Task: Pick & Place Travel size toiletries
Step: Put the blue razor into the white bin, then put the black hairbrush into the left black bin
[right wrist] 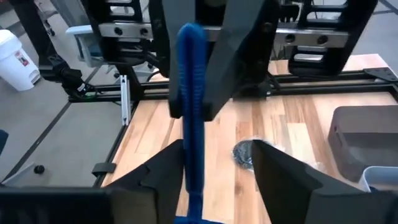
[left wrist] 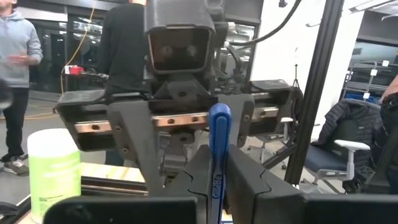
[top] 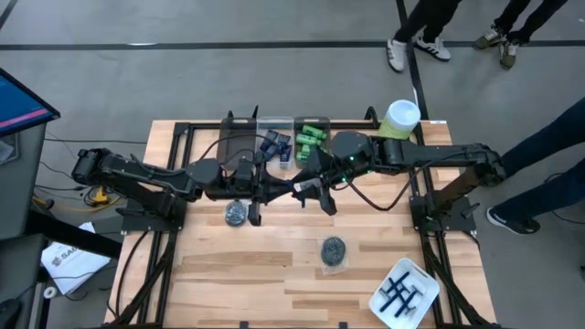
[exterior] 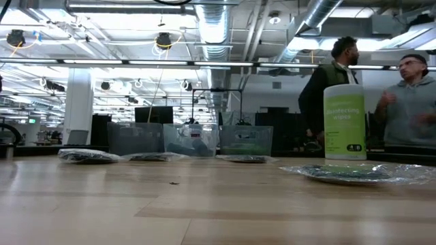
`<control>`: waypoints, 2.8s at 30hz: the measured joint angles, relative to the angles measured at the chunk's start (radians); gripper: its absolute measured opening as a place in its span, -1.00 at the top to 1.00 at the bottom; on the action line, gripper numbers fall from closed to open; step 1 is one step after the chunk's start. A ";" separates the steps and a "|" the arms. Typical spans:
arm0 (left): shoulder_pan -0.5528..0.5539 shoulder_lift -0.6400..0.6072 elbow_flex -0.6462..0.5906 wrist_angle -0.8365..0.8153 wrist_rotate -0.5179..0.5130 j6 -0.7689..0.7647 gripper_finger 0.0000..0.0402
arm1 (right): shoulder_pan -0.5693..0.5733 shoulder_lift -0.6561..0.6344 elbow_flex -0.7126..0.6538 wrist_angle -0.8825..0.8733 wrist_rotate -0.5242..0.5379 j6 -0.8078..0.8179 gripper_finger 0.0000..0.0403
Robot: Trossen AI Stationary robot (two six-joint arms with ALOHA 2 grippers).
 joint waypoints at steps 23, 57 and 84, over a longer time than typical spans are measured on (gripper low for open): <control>-0.002 -0.023 0.000 -0.004 -0.001 0.002 0.63 | 0.005 -0.023 0.000 0.022 0.047 -0.037 0.92; -0.082 -0.344 0.000 -0.495 -0.051 -0.025 0.37 | 0.869 0.079 -0.211 -0.825 0.080 0.721 0.92; -0.082 -0.344 0.000 -0.495 -0.019 -0.027 0.37 | 0.860 0.089 -0.209 -0.850 -0.022 0.640 -0.53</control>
